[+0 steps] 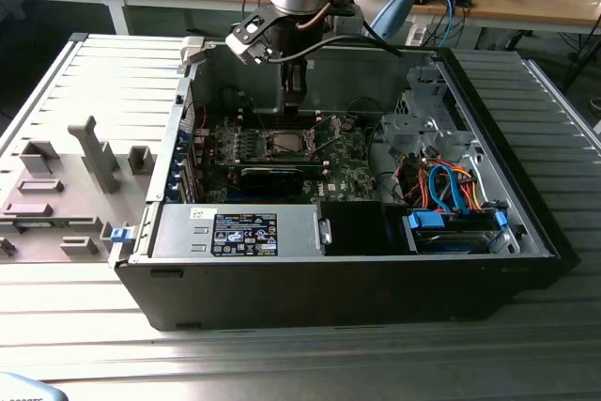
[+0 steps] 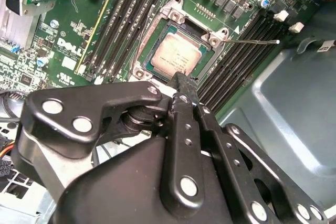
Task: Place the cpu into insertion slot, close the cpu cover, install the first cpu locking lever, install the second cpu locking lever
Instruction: 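Close the cpu cover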
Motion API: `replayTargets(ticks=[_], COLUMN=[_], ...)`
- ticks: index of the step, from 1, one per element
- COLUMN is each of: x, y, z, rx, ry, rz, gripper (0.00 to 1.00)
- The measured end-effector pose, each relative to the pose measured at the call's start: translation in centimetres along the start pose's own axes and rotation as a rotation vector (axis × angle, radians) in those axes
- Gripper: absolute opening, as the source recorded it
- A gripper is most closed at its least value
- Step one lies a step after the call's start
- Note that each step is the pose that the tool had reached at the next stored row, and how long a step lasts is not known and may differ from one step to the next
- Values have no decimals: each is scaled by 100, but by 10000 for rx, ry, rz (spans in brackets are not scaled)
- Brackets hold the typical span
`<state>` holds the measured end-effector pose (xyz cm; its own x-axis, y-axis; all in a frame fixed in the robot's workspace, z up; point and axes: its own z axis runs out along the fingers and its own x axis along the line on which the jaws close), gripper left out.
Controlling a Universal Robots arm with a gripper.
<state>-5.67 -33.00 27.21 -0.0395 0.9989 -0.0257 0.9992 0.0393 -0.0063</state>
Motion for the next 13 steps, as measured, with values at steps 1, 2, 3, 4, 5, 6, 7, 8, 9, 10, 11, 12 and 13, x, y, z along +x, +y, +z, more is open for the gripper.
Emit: replayTargets(ticks=[1,2,3,4,5,6,7,8,9,10,11,12,13], x=[0,0,0,0,0,-1,-1,-1,-1,-2,-4,-4,-5], y=[0,0,0,0,2,6,13,24,34,53,88,108,121], z=[0,0,0,0,0,-1,-1,-1,0,-1,-1,-1,-1], rx=[0,0,0,0,0,1,2,1,0,0,1,1,1], ry=[0,0,0,1,1,-1,-2,-2,0,-1,0,0,0], rz=[0,0,0,1,-1,-2,-1,0,1,0,1,-1,-1], gripper=[11,11,11,11,11,11,11,11,11,11,11,11,11])
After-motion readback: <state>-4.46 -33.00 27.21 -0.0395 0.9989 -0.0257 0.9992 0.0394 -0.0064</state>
